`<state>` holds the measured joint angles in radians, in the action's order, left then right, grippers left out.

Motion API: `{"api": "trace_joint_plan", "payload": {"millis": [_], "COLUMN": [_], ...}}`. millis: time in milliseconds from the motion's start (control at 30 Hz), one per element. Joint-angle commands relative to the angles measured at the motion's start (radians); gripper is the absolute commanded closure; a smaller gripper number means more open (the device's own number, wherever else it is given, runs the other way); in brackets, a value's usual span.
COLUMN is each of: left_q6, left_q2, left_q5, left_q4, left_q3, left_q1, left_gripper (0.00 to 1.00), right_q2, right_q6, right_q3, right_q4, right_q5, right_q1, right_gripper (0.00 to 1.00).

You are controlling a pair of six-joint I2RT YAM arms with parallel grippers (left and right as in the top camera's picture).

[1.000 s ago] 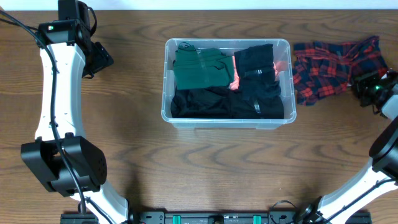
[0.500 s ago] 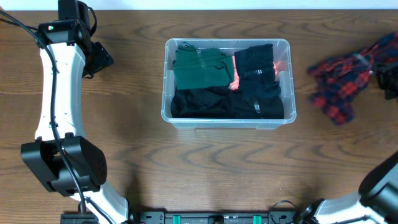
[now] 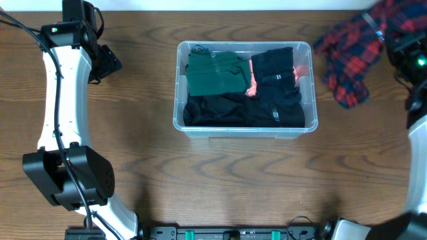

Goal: Pack container
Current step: 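Carry the plaid shirt over the bin and drop it in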

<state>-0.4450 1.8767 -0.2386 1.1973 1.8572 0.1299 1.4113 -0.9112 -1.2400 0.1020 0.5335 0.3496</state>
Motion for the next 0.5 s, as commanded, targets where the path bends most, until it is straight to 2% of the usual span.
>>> {"api": "trace_joint_plan", "payload": {"millis": [0, 200, 467], "left_q6": [-0.002, -0.002, -0.002], "left_q2": [0.006, 0.006, 0.006], "left_q5": [-0.005, -0.005, -0.005], "left_q4": [0.003, 0.003, 0.003], "left_q3": [-0.005, -0.005, -0.005], "left_q1": [0.005, 0.005, 0.005], "left_gripper": [0.02, 0.02, 0.02], "right_q2": [-0.090, -0.108, -0.017], "right_q6": [-0.115, -0.217, -0.379], "right_q3": [-0.008, -0.008, -0.008], "right_q4": [-0.049, -0.069, -0.187], "right_q5": [-0.109, -0.398, -0.846], "right_q1": [-0.131, -0.396, -0.780], "right_gripper": [0.99, 0.99, 0.99]}}
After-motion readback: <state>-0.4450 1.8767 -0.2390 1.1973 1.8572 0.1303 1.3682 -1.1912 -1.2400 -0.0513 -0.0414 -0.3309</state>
